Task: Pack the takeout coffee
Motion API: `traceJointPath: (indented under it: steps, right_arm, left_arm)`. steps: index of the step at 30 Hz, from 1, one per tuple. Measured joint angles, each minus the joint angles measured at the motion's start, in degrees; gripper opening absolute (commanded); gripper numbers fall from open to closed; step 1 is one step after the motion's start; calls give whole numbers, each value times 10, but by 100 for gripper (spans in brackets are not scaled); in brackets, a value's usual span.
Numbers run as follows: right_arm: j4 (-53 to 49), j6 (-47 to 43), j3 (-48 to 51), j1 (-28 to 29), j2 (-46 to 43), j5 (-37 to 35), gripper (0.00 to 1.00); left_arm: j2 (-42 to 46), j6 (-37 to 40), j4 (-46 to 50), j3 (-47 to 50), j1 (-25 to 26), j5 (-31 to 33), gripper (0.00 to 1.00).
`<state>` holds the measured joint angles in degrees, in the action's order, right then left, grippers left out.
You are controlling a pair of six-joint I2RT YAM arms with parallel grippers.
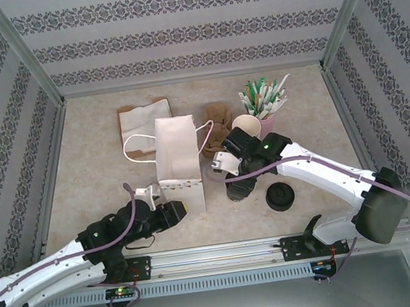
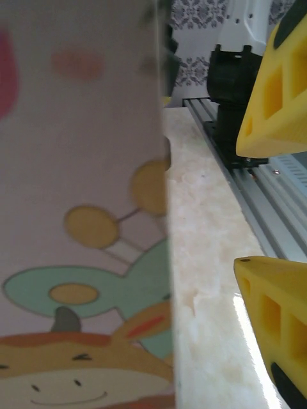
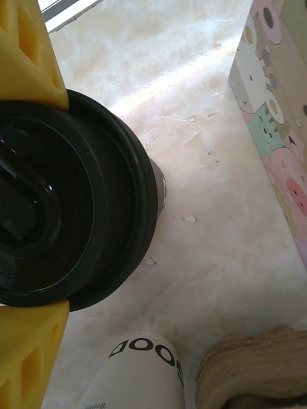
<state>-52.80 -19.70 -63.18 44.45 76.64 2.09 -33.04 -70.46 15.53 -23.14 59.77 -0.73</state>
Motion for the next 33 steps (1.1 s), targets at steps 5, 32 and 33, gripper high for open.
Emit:
traceJointPath:
  steps: [5, 32, 33]
  right_arm:
    - [-1, 31, 0, 6, -21, -14, 71]
    - [-11, 75, 45, 49, -58, -23, 76]
    - [-12, 66, 46, 49, -58, -19, 76]
  left_arm:
    - [-39, -5, -58, 10, 3, 57, 44]
    - [34, 4, -103, 35, -63, 112, 39]
    - [35, 0, -97, 35, -63, 102, 39]
